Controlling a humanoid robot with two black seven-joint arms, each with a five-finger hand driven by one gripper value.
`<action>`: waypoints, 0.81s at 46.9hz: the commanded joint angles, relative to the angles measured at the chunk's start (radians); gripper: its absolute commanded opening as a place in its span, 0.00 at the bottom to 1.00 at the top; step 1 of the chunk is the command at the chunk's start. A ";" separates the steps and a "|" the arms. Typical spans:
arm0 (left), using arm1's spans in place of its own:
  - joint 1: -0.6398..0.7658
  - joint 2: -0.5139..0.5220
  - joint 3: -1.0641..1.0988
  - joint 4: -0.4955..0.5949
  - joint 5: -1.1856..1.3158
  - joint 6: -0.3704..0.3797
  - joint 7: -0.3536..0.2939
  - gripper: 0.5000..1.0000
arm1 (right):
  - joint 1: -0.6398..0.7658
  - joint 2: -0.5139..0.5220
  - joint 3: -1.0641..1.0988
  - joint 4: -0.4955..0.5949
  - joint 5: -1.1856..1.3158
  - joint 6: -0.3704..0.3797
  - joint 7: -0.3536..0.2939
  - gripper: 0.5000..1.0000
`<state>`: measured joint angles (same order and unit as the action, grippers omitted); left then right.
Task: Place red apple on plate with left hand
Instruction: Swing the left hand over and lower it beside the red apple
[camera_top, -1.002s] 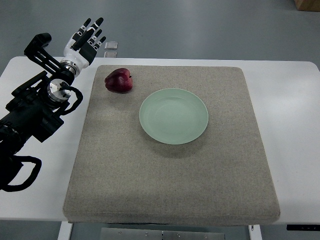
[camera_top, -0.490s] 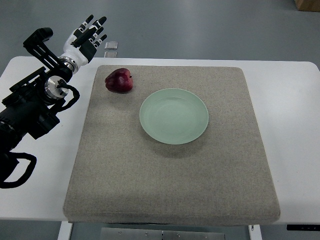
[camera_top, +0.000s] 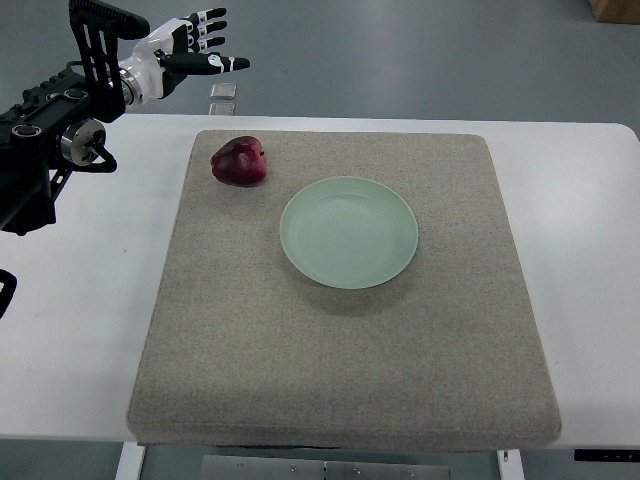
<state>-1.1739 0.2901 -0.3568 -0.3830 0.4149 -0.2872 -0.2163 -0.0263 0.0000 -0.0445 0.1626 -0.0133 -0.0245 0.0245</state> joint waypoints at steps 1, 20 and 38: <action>-0.024 0.037 0.067 -0.039 0.050 0.000 0.000 0.99 | 0.000 0.000 0.000 0.000 -0.001 0.000 0.000 0.93; -0.095 0.179 0.160 -0.309 0.514 -0.009 -0.003 0.99 | 0.000 0.000 0.000 0.000 -0.001 0.000 0.000 0.92; -0.092 0.204 0.164 -0.393 0.956 -0.009 -0.037 0.98 | 0.000 0.000 0.000 0.000 0.001 0.000 0.000 0.93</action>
<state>-1.2702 0.4944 -0.1959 -0.7762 1.3082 -0.2962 -0.2325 -0.0262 0.0000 -0.0445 0.1626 -0.0137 -0.0245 0.0245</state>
